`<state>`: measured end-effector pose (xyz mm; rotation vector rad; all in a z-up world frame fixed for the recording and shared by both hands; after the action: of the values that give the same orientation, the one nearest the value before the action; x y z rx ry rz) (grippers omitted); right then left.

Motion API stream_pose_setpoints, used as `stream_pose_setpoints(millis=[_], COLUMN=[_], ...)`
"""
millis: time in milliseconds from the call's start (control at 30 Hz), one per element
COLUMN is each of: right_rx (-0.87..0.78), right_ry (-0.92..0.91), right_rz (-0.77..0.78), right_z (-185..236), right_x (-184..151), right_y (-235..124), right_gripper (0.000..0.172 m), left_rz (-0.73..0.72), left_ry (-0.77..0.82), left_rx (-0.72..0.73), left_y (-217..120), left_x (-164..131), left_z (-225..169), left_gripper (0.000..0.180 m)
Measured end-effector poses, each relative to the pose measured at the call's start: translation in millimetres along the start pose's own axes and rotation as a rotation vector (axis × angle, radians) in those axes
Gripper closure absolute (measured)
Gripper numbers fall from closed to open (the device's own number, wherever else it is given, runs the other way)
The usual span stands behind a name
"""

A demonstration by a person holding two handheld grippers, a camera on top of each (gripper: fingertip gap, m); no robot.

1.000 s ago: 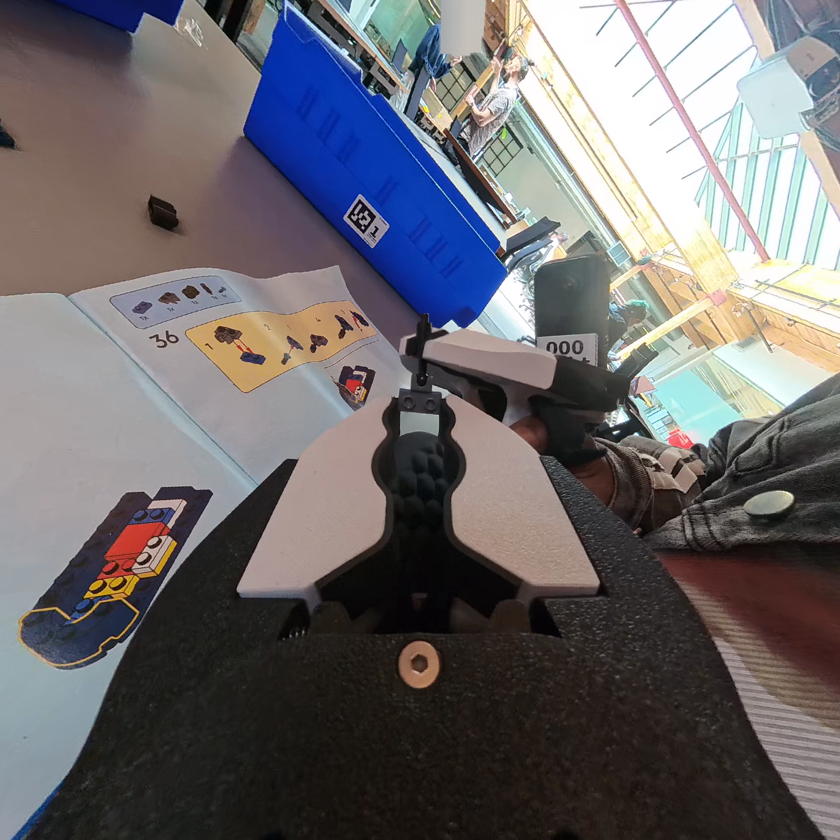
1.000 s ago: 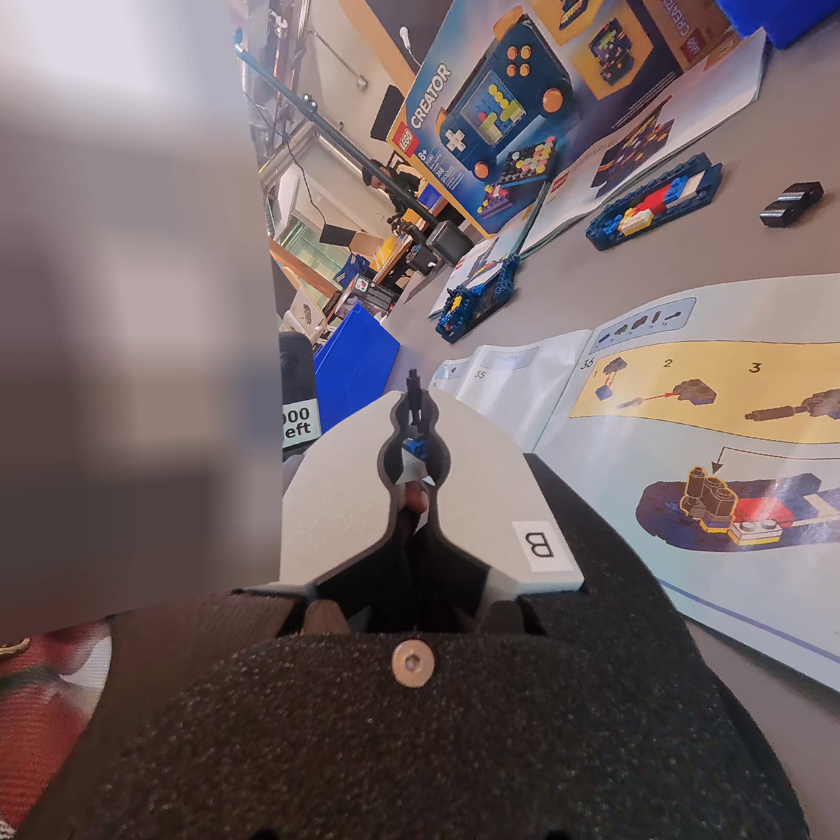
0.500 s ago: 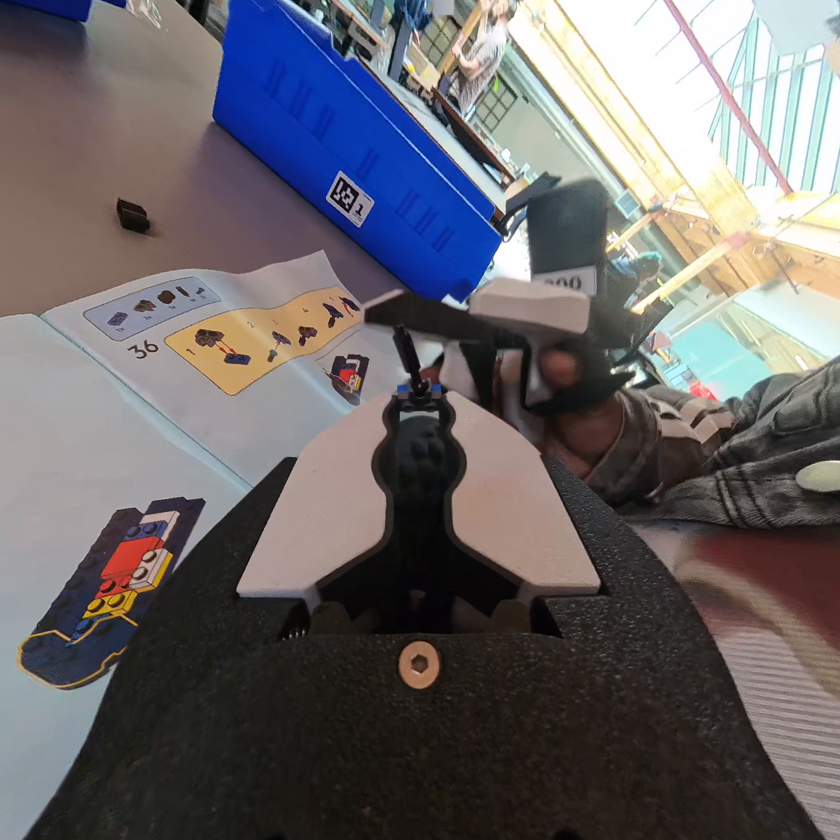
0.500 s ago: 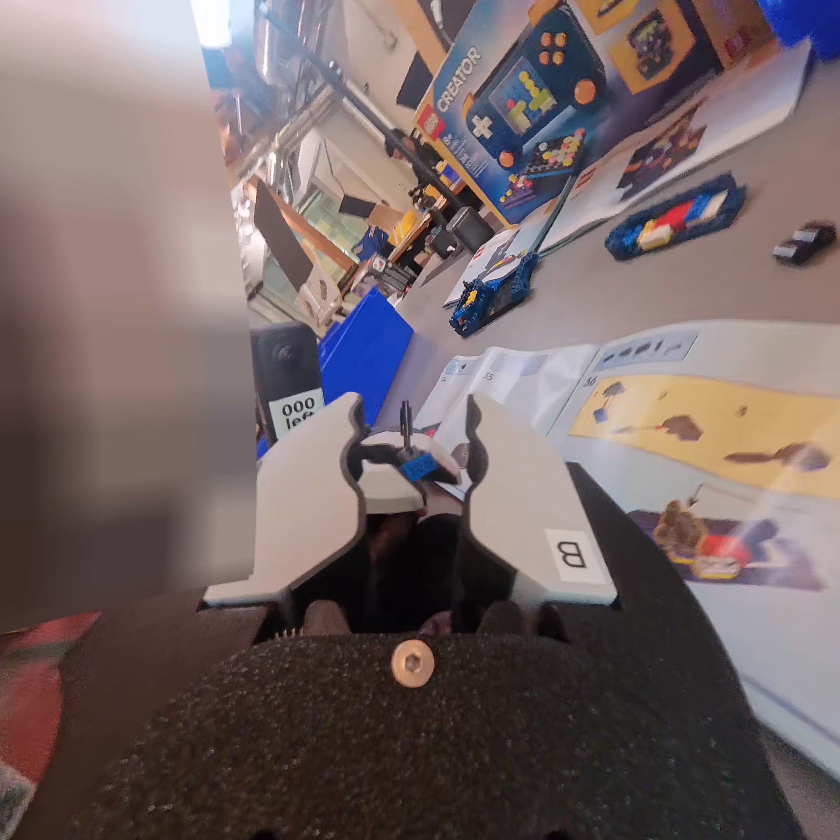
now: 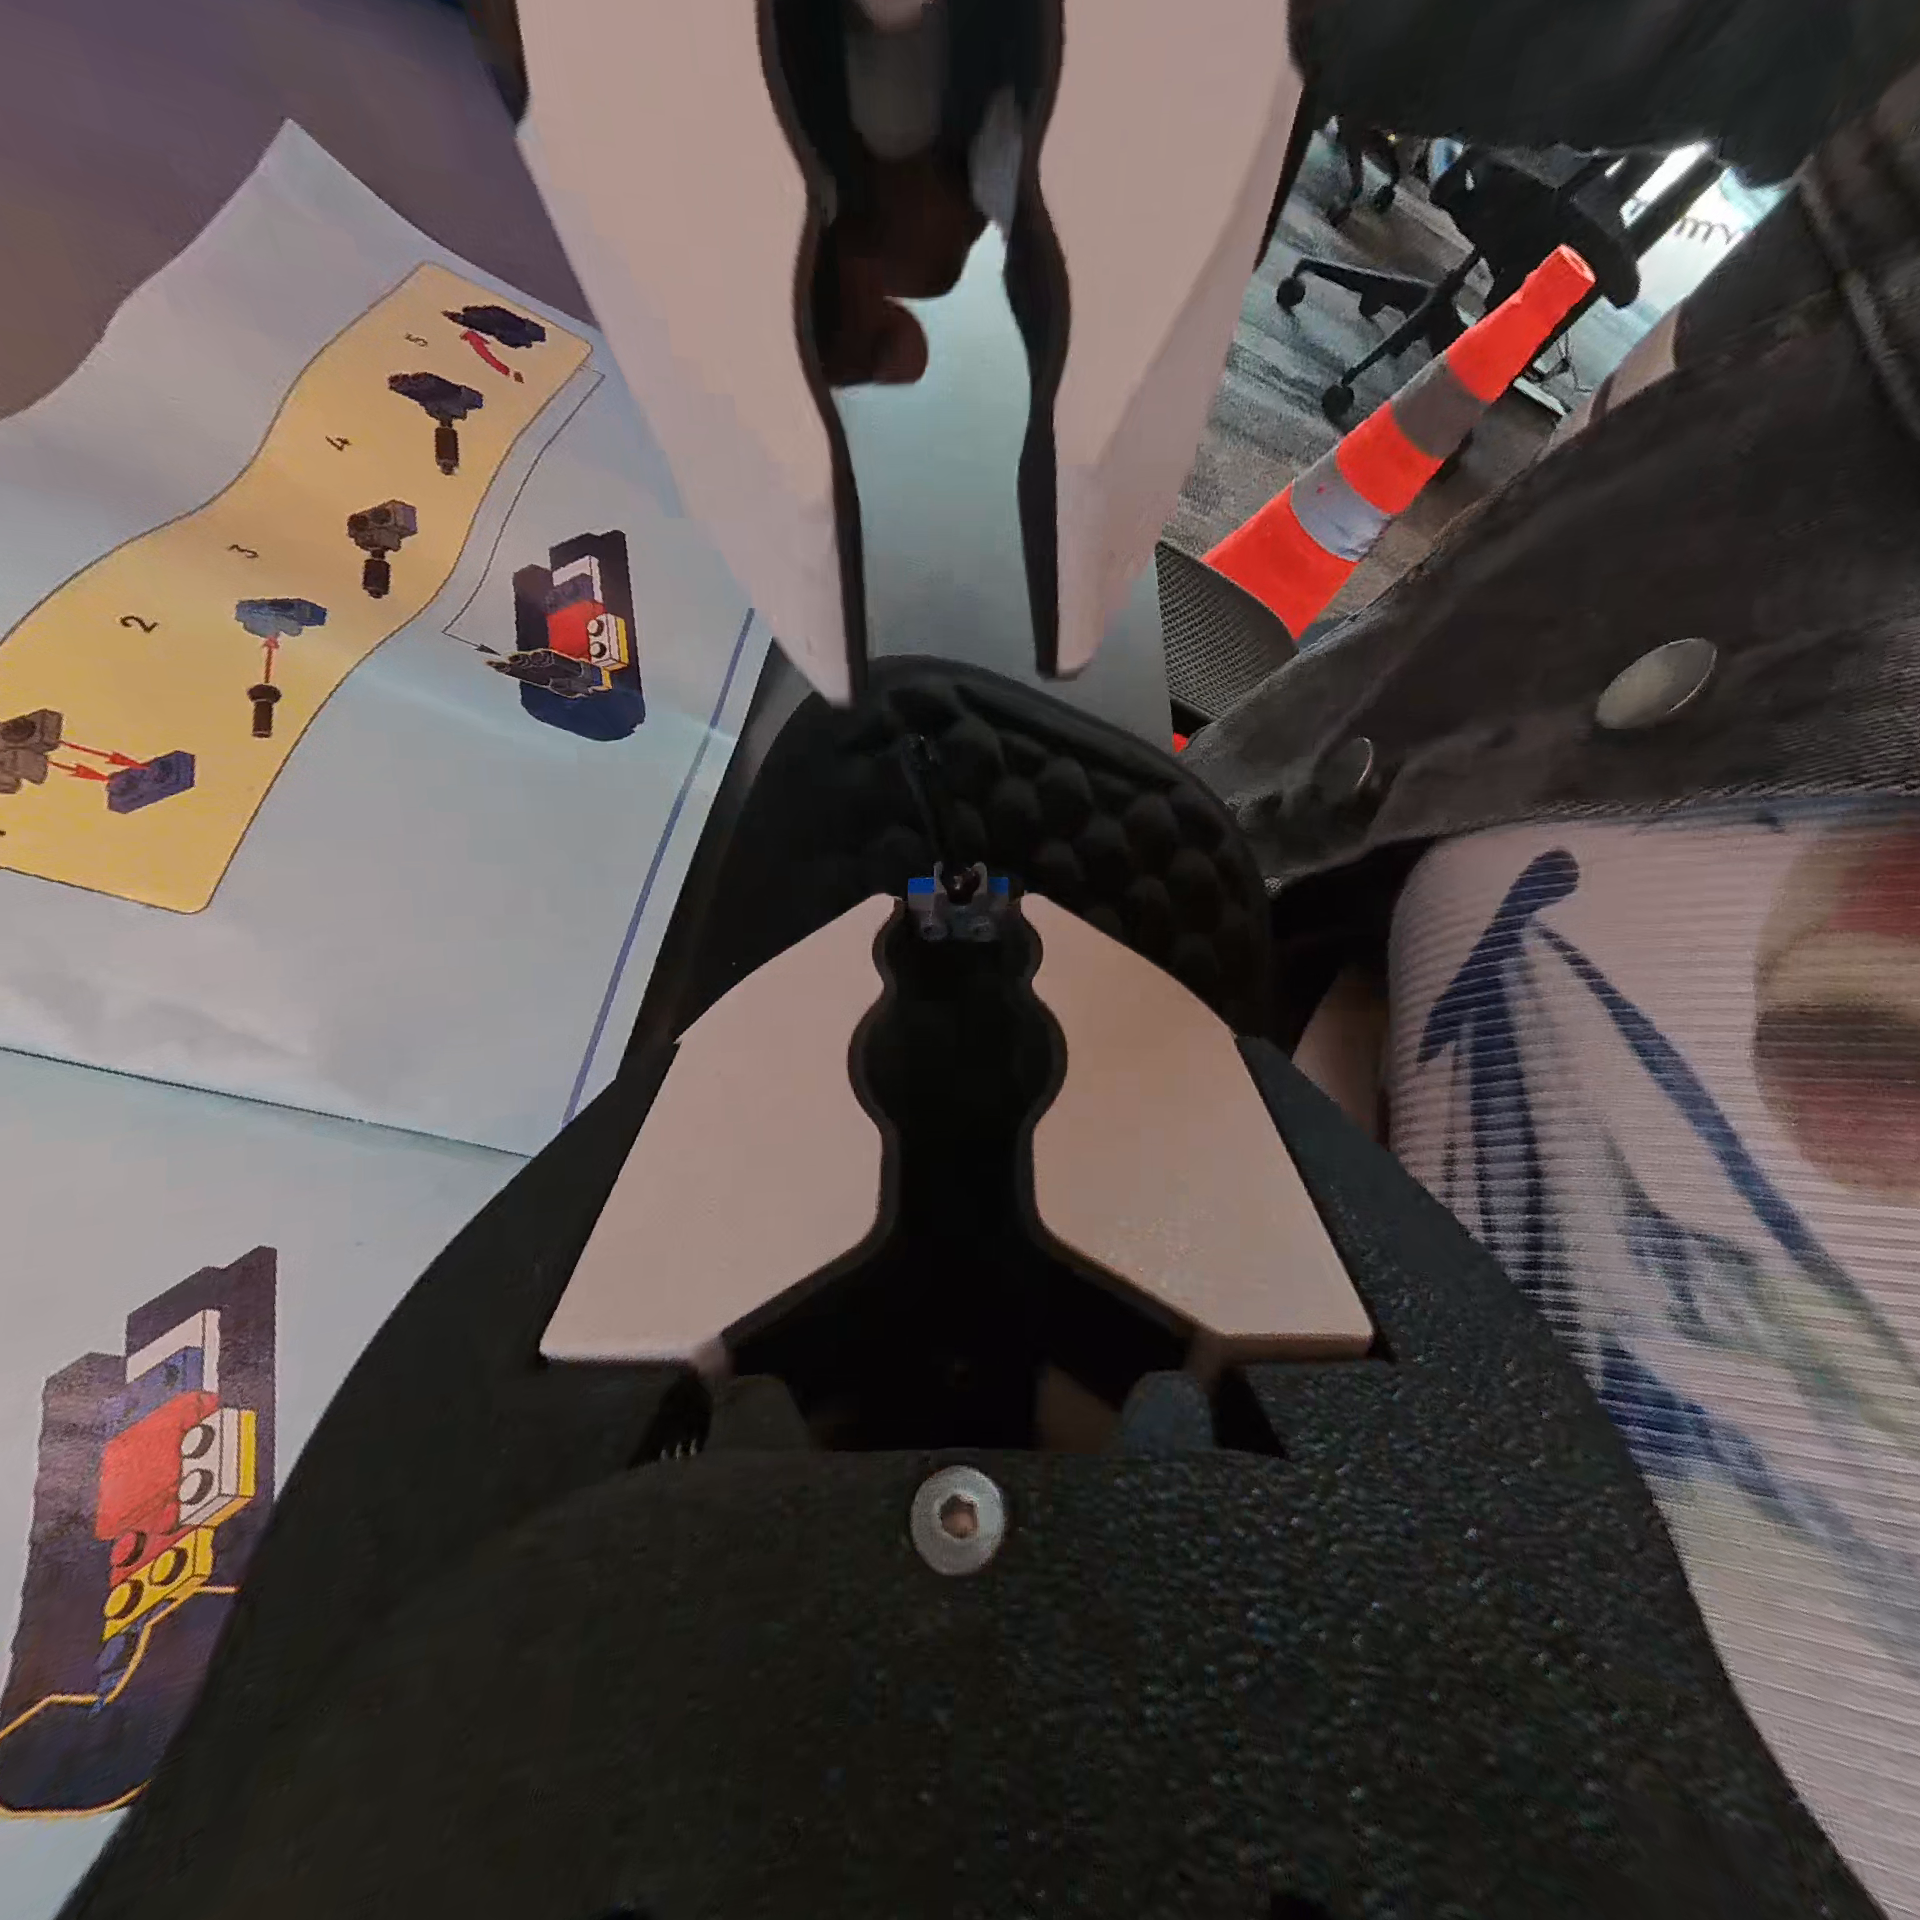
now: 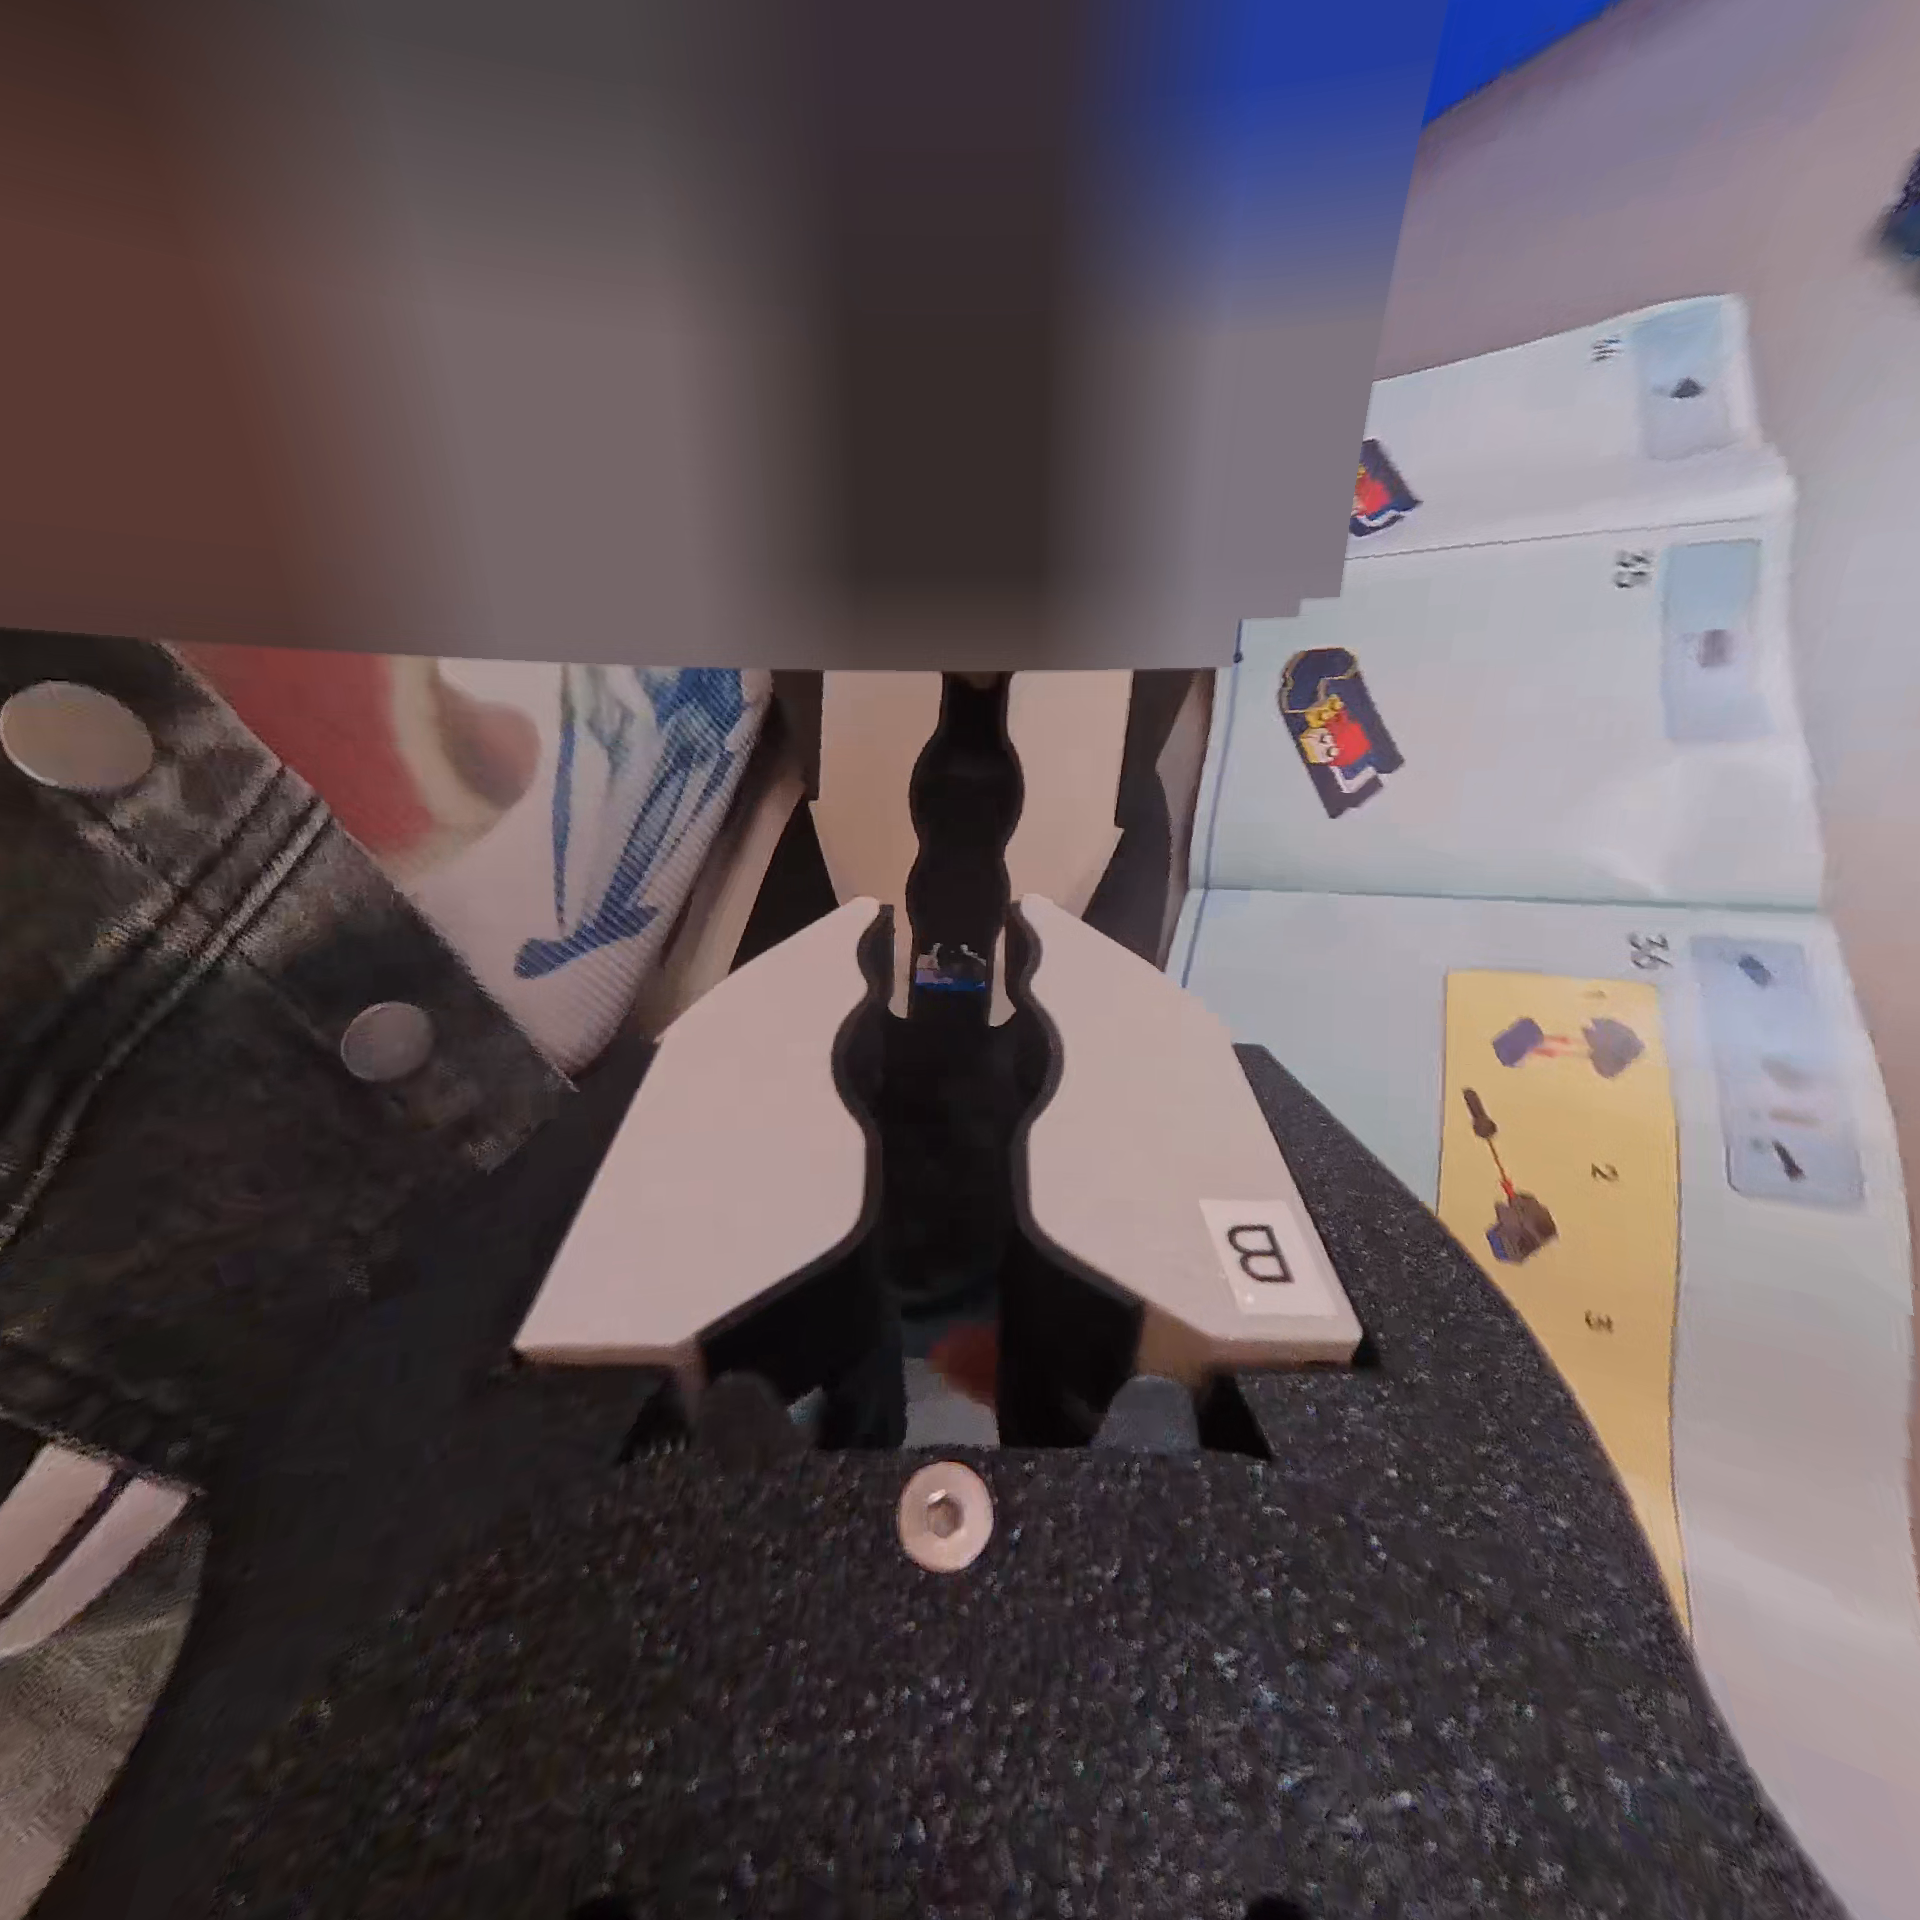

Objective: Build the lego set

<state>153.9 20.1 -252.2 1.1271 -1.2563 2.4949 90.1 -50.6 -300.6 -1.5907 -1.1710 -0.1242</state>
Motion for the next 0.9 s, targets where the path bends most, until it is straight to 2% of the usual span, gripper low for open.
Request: stream_pose_setpoints(millis=[133,233,367,467,667,733,900], right_rx=[-0.014,-0.008,-0.034,-0.025,-0.112,-0.137,-0.075], right_ry=[-0.091,-0.125,-0.146,-0.185,-0.177,-0.133,-0.093], right_rz=[0.076,0.134,0.154,0.173,0.183,0.158,0.169], right_z=[-2,0,1,4,12,8,4], right_x=[-1,-3,-5,-7,-8,-7,-15], right_y=[11,14,19,19,20,13,16], right_gripper=[0.153,0.161,0.158,0.172,0.169,0.148,0.152], left_rz=[0.022,0.020,0.027,0.017,-0.004,-0.001,0.019], left_ry=[0.015,0.017,0.027,0.016,0.000,0.008,0.036], left_rx=[-0.005,-0.012,-0.016,-0.009,-0.011,-0.014,0.003], left_y=[2,2,2,2,1,2,3], left_x=[0,0,0,0,0,0,0], left_z=[-1,-1,-1,0,1,1,-1], left_gripper=[0.164,0.164,0.164,0.164,0.164,0.164,0.164])
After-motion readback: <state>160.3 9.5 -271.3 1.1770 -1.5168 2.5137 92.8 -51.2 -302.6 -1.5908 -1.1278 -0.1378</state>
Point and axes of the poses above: each gripper's, where its closed fingertips meet, y out along the fingers, x out of its top, z = x × y across the jaws, the point moved 6 cm from there along -y, back along the fingers, and after that the axes turned 14 degrees about z, right-handed, at the moved point
